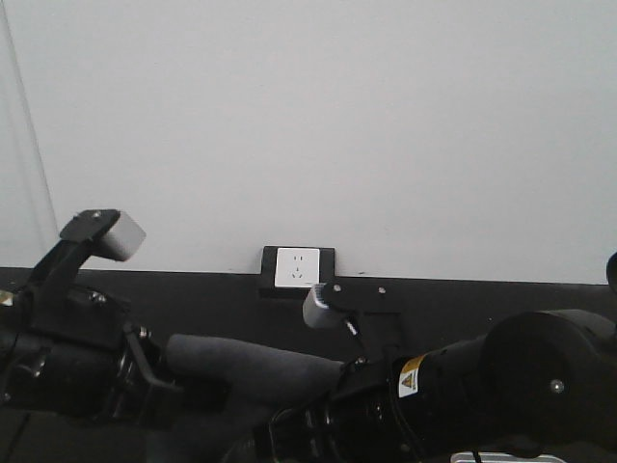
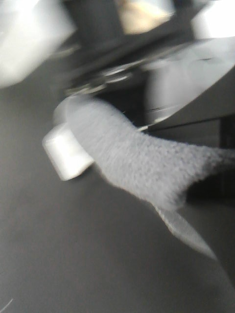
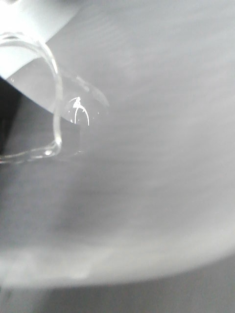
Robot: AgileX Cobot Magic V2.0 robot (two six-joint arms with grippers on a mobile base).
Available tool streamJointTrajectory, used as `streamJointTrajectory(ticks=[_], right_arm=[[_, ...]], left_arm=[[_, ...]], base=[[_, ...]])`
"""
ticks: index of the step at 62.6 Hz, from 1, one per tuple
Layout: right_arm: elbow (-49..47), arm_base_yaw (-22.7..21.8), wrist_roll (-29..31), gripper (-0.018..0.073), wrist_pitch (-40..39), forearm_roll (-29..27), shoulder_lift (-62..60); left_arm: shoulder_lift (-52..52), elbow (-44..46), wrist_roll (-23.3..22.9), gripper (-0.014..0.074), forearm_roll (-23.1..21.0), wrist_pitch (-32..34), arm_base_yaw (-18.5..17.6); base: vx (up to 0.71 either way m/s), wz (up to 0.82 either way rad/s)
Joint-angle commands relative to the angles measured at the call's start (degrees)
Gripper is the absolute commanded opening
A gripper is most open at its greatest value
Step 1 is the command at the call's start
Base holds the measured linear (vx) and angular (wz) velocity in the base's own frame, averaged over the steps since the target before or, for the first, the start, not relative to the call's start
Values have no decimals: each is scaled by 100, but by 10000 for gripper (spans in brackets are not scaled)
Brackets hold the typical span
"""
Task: Wipe beaker with gray cloth and return to tray
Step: 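Lift both and rub the cloth against the beaker held by right gripper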
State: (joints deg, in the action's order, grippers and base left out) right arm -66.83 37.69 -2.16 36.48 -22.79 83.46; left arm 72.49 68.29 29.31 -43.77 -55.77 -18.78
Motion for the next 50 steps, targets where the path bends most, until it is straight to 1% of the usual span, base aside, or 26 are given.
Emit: streamJointTrajectory(ticks=[1, 8, 13, 14, 17, 21, 24, 28, 34, 38, 41, 46, 50], right_arm=[[-460, -227, -477, -9, -480, -21, -230], [-802, -530, -545, -9, -457, -21, -230], [-978, -661, -545, -9, -457, -26, -230], [-1063, -619, -524, -9, -323, -126, -223], [-1063, -560, -515, -9, -171, -131, -208], [-1052, -436, -494, -9, 107, -113, -168], [-1045, -344, -480, -9, 345, -72, -137], [-1045, -241, -475, -9, 676, -31, -117], [-1045, -241, -461, -9, 1058, -58, -117], [-1045, -256, -461, -9, 1068, -28, -117], [-1045, -256, -467, -9, 928, 36, -117], [-1045, -256, -571, -9, 462, 86, -117], [-1045, -256, -744, -9, 12, 88, -117]], left_arm=[[-109, 197, -204, 0, 163, -293, -56], [-109, 197, -393, 0, 567, -841, -56], [-109, 197, -415, 0, 618, -1018, -56], [-109, 197, -416, 0, 333, -244, -68], [-103, 197, -429, 0, 188, 245, -68], [-94, 197, -434, 0, -48, 1093, -68], [-94, 197, -434, 0, -140, 1748, -68], [-94, 197, -434, 0, -181, 2400, -68], [-94, 202, -434, 0, -181, 3052, -68], [-94, 202, -434, 0, -181, 3086, -68], [-94, 202, -434, 0, -181, 2872, -68], [-89, 202, -442, 0, -181, 2270, -68], [-74, 197, -600, 0, -181, 1624, -68]], base=[[0, 0], [0, 0], [0, 0], [0, 0], [0, 0], [0, 0], [0, 0], [0, 0], [0, 0], [0, 0], [0, 0], [0, 0], [0, 0]])
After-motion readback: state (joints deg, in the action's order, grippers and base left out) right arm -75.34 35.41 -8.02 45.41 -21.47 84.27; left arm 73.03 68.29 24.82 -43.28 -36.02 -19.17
